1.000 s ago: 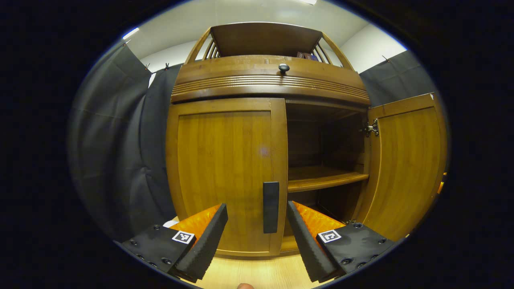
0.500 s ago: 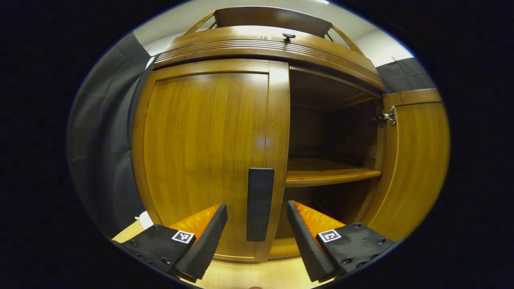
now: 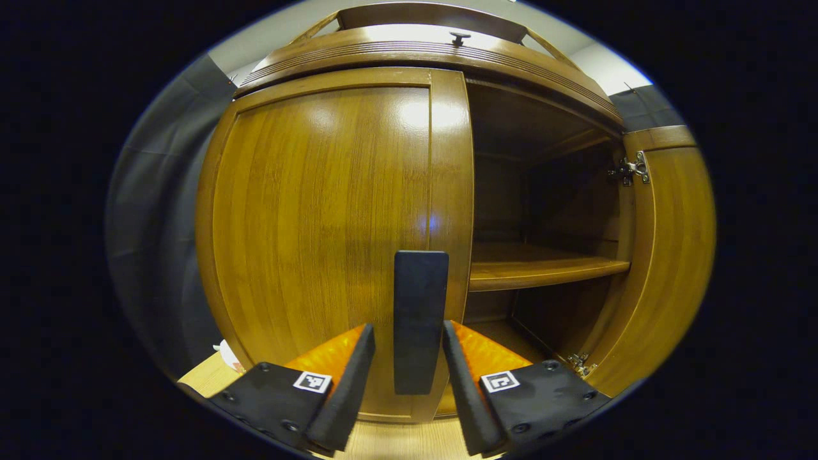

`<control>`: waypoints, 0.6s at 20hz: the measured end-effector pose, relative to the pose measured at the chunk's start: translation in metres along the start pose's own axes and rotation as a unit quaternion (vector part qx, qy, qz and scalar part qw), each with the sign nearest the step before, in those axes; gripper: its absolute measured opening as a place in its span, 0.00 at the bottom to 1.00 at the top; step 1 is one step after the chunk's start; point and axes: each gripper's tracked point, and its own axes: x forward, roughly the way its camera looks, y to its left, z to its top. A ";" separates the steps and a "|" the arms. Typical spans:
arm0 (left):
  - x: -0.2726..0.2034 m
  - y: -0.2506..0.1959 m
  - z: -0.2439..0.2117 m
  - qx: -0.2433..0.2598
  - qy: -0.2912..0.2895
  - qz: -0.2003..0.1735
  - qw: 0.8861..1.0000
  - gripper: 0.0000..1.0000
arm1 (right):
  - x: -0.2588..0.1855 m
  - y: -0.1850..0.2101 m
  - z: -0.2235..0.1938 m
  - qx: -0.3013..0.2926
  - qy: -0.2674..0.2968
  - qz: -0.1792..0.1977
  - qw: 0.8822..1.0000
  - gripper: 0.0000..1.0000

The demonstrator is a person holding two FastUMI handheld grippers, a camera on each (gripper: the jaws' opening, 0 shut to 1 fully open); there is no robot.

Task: Open the right door of the double-door shoe cabinet with the right hand, and open the left door with the left hand.

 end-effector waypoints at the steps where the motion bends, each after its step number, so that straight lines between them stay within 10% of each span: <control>1: 0.000 -0.003 0.000 0.001 0.002 -0.007 1.000 0.56 | 0.001 0.000 0.000 -0.001 0.001 0.001 1.000 0.93; 12: -0.026 -0.001 -0.002 -0.002 0.002 -0.021 1.000 0.34 | -0.009 0.011 0.009 -0.015 -0.004 -0.001 1.000 0.92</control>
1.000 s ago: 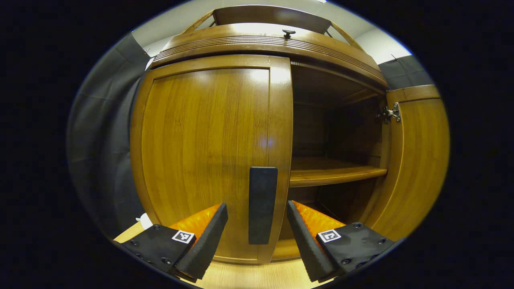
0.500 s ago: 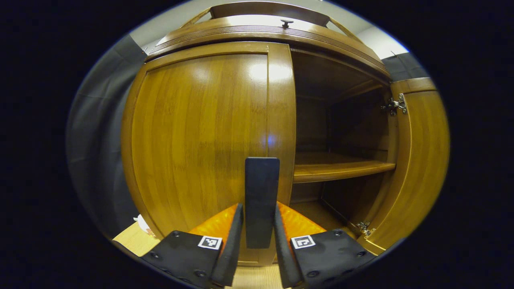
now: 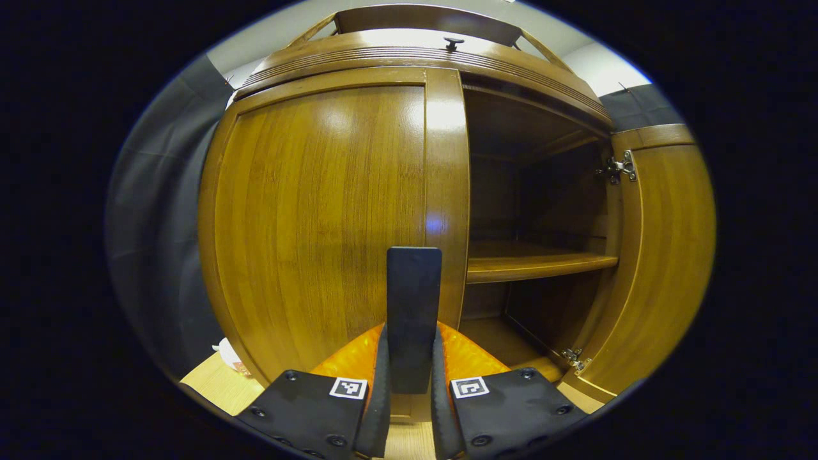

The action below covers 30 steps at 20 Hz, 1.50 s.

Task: Open the right door of the double-door shoe cabinet with the right hand, and open the left door with the left hand.

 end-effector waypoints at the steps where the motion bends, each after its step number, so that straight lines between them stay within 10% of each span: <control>1: -0.007 0.001 0.000 -0.001 -0.001 -0.006 1.000 0.34 | -0.002 0.002 0.002 -0.001 -0.002 0.000 1.000 0.92; 30: -0.165 0.083 -0.003 -0.006 -0.004 -0.052 0.999 0.33 | -0.053 0.071 0.042 -0.014 -0.037 0.024 0.999 0.92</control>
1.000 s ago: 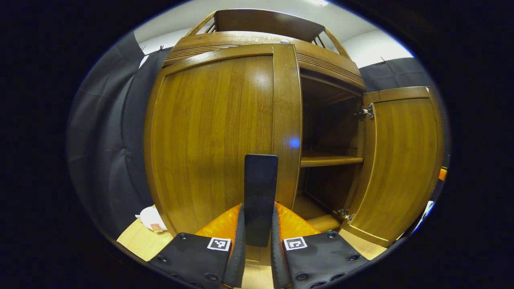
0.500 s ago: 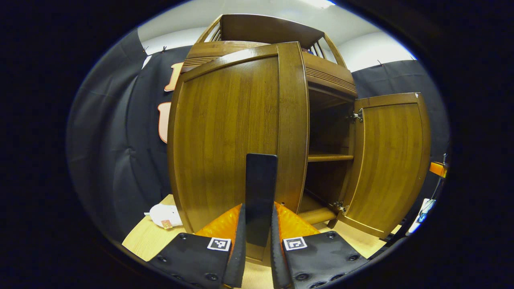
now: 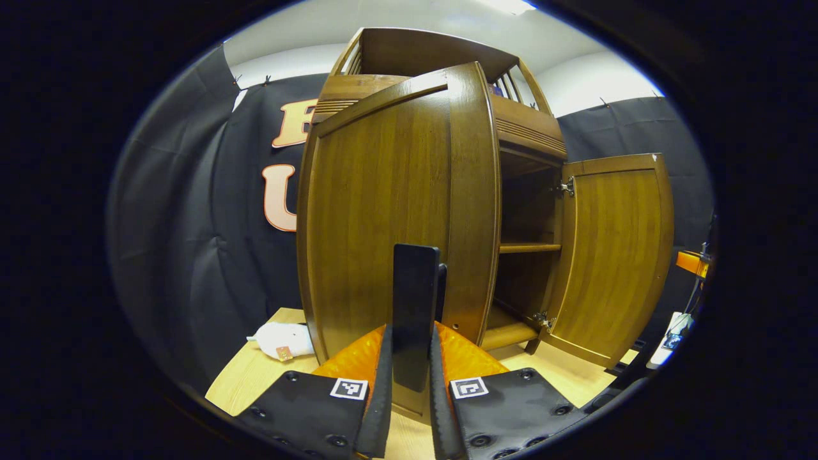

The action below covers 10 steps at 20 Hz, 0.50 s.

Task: Open the right door of the double-door shoe cabinet with the right hand, and open the left door with the left hand.

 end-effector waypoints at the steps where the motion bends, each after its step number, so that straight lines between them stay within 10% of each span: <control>1: -0.004 0.004 0.001 0.000 0.000 0.001 1.000 0.33 | -0.001 0.003 0.002 -0.001 -0.003 0.001 1.000 0.92; 10: -0.031 0.026 0.004 0.013 -0.003 0.013 1.000 0.28 | -0.002 0.023 0.006 -0.003 -0.004 0.008 1.000 0.92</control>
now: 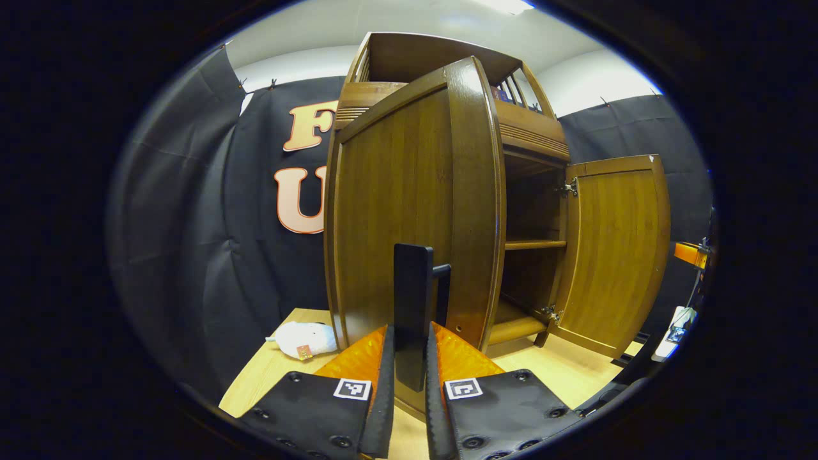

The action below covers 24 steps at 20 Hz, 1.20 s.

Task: Open the right door of the double-door shoe cabinet with the right hand, and open the left door with the left hand.

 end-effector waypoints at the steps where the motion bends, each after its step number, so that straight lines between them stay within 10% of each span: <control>1: -0.004 0.005 0.001 0.001 -0.001 0.003 1.000 0.27 | 0.001 0.003 0.001 -0.001 -0.001 0.002 1.000 0.93; 24: -0.032 0.113 -0.011 -0.010 -0.004 0.042 0.999 0.15 | 0.019 0.085 0.010 -0.021 -0.012 0.029 0.999 0.93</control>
